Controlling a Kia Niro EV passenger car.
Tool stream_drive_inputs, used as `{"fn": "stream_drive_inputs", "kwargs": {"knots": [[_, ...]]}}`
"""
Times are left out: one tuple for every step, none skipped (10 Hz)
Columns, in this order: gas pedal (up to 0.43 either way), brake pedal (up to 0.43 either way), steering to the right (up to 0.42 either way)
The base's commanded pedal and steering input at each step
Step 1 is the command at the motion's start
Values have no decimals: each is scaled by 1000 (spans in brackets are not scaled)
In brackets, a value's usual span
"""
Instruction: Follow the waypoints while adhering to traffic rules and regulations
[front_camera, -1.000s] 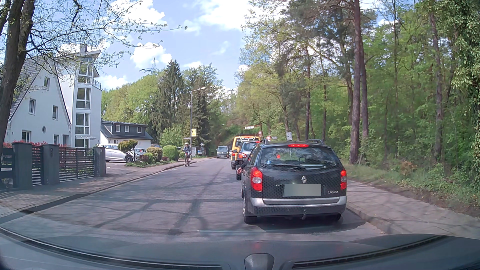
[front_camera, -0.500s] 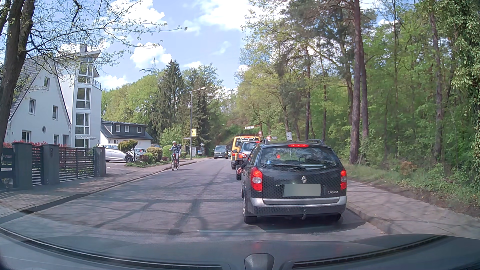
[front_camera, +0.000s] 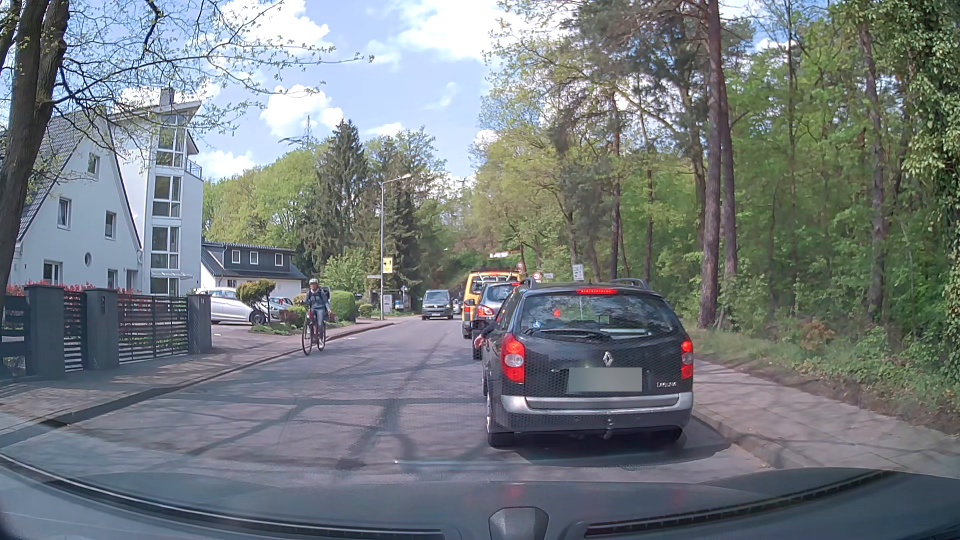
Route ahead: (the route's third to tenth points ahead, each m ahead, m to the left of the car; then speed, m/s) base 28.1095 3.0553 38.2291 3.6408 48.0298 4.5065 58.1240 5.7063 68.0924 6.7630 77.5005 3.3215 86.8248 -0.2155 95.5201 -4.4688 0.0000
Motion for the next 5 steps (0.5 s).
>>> {"fn": "stream_drive_inputs", "kwargs": {"knots": [[0, 159, 1], [0, 159, 1], [0, 165, 1], [0, 159, 1], [0, 159, 1]]}}
